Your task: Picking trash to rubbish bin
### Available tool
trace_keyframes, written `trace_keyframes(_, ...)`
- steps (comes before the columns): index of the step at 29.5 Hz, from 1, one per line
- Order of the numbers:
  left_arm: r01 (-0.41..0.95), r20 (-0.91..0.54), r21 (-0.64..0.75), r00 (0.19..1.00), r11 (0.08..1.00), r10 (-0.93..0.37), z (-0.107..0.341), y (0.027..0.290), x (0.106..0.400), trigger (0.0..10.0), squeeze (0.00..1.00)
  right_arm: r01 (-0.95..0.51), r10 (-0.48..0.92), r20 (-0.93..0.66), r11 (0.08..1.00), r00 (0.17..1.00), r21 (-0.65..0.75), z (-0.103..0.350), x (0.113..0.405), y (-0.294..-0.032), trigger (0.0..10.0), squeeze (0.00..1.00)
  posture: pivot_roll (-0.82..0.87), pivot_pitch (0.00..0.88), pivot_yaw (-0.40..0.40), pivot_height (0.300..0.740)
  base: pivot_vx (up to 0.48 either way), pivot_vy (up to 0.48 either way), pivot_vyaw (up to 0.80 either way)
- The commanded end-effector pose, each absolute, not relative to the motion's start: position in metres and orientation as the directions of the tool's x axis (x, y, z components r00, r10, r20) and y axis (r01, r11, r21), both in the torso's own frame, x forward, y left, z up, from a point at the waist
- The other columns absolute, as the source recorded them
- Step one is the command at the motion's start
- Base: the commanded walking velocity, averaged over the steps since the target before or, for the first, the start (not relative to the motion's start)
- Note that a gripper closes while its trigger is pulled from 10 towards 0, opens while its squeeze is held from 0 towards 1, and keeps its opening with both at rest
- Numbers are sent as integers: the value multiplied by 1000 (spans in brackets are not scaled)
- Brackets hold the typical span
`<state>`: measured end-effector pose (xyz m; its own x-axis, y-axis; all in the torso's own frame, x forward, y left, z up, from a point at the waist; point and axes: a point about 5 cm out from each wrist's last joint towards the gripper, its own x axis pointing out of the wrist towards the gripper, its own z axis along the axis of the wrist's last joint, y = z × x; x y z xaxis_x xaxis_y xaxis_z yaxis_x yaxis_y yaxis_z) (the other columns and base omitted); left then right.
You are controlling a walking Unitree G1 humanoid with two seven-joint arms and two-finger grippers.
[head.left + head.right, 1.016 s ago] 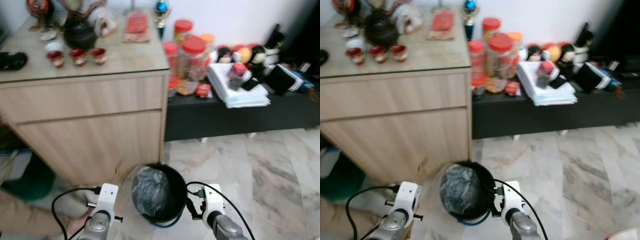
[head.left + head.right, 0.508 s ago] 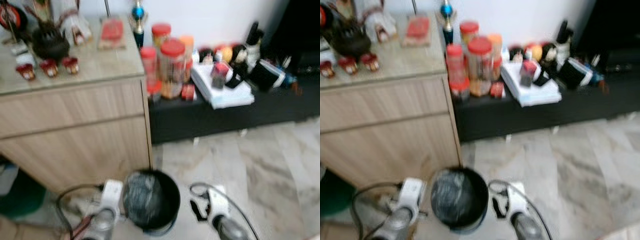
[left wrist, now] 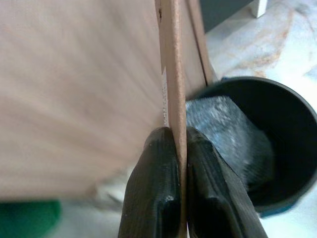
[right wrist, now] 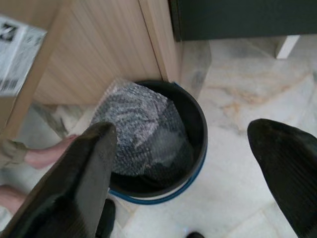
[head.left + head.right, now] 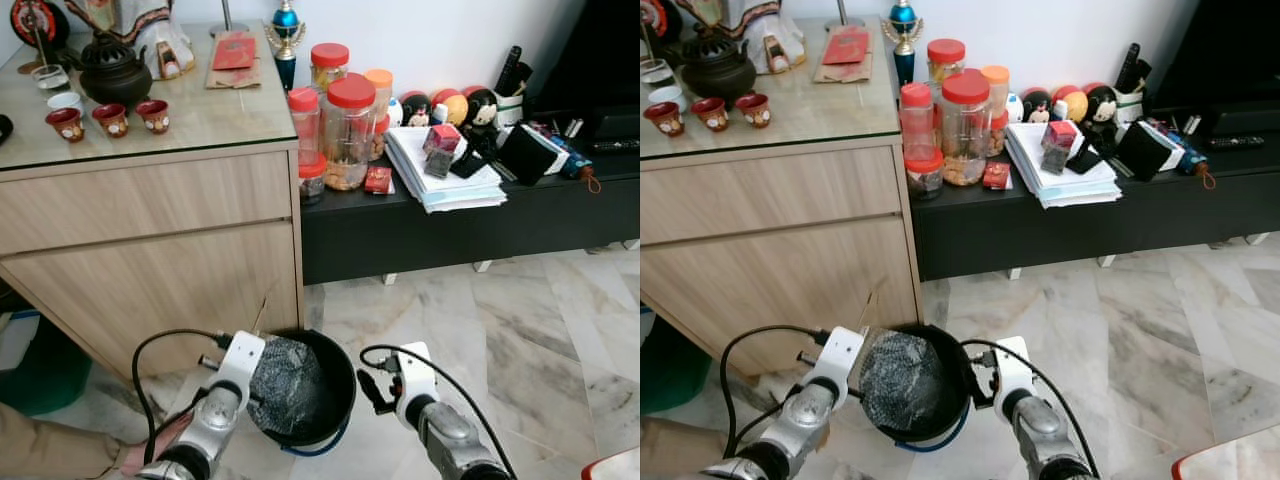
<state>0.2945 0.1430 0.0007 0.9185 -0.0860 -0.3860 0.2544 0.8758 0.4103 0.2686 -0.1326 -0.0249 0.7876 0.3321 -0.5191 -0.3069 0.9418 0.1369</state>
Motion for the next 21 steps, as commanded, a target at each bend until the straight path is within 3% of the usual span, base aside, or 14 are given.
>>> trace_keyframes(1, 283, -306, 485, 941, 828, -142, 18, 135, 308, 10000, 0, -343, 366, -449, 929, 815, 136, -11, 282, -127, 10000, 0, -7, 153, -41, 740, 0, 0, 0)
trace_keyframes(11, 317, -148, 588, 947, 744, -287, 44, 112, 321, 10000, 0, -428, 456, -333, 890, 825, 157, 9, 295, -113, 10000, 0, -45, 187, -71, 740, 0, 0, 0)
trace_keyframes(21, 372, -121, 433, 926, 821, -357, 50, 89, 321, 10000, 0, -468, 490, -281, 872, 825, 146, 18, 300, -116, 10000, 0, -68, 202, -112, 740, 0, 0, 0)
